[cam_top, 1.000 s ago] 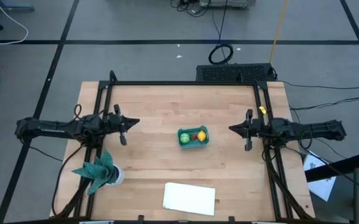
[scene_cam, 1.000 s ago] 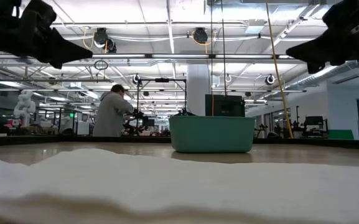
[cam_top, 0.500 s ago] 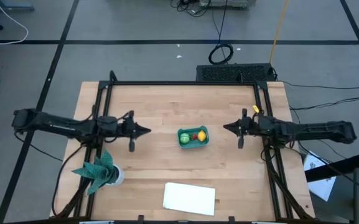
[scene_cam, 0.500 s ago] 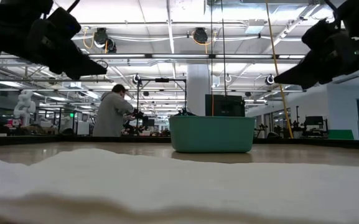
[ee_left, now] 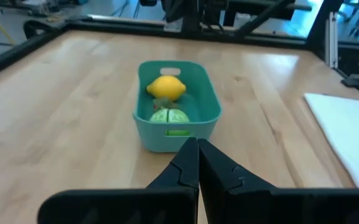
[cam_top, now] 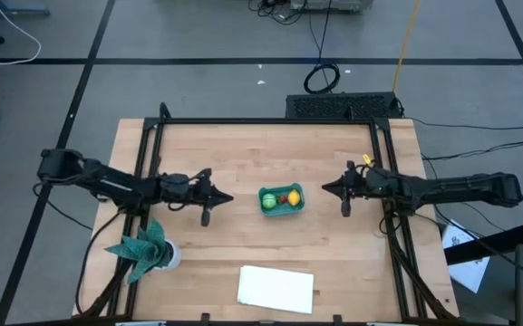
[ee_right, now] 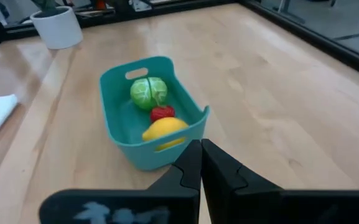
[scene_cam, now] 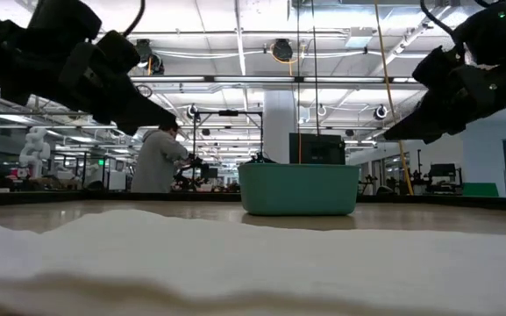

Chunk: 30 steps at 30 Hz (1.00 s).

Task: Pick and placing Produce into tupperware
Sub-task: Adjust the green bin

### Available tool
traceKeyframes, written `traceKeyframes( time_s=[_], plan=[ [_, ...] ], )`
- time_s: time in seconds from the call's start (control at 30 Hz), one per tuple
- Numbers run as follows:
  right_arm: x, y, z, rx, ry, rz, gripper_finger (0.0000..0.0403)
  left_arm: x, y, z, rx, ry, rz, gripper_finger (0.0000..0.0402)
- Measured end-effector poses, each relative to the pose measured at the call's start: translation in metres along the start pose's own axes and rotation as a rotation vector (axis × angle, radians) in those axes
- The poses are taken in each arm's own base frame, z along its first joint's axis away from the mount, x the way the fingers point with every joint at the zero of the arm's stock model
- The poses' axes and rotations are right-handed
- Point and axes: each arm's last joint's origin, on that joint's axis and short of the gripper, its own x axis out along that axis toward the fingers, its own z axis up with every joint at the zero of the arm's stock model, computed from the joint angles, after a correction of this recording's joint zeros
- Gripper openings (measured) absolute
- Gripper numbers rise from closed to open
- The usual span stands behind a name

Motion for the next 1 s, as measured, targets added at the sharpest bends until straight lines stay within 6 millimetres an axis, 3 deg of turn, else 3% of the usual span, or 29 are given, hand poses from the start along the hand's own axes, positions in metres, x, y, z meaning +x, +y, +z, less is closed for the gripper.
traceKeyframes(
  time_s=[0.4,1.0],
  plan=[
    [0.02,0.001,-0.005,0.019,0.048,0.012,0.0,0.038,0.0,0.005,-0.026,0.072,0.012,0.0001],
    [0.051,0.001,-0.024,0.057,0.119,-0.002,0.0,0.045,0.001,-0.003,-0.055,0.111,0.041,0.0001]
  ],
)
